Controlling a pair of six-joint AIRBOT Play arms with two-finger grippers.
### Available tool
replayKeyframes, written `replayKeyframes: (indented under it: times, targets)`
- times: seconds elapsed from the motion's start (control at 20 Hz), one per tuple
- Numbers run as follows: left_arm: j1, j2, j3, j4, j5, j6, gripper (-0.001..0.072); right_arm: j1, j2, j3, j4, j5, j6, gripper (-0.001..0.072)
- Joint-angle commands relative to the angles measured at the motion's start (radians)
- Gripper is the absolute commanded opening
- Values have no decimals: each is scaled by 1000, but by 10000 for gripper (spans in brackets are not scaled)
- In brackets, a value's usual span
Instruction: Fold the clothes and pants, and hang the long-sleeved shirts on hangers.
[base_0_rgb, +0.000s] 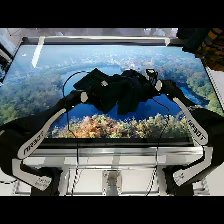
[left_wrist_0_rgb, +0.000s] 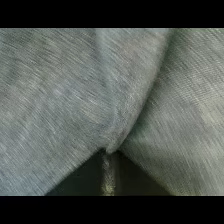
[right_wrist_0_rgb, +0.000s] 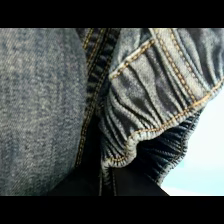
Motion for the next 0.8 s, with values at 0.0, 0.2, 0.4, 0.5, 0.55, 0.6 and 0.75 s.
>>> replayKeyframes:
  times: [0.0, 0.2, 0.4, 0.5, 0.55, 0.6, 0.75]
  targets:
    - [3, -27, 33, -4, 120, -45, 21, 0, 1, 1, 2, 18, 0, 34]
    - [98, 28, 114, 169, -25, -272, 20, -22, 83, 1, -37, 109, 0, 33]
    - [335, 188, 124, 313, -250, -441, 19, -134, 330, 1, -60, 136, 0, 32]
    - [457, 280, 124, 313, -361, -438, 19, -203, 439, 1, -59, 189, -16, 31]
    - [512, 328, 124, 313, -394, -438, 20, -234, 486, 1, -60, 209, -34, 31]
    - [560, 378, 124, 313, -409, -438, 20, -264, 528, 1, -60, 220, -43, 31]
    - [662, 517, 124, 319, -418, -424, 20, -357, 631, 1, -60, 264, -45, 32]
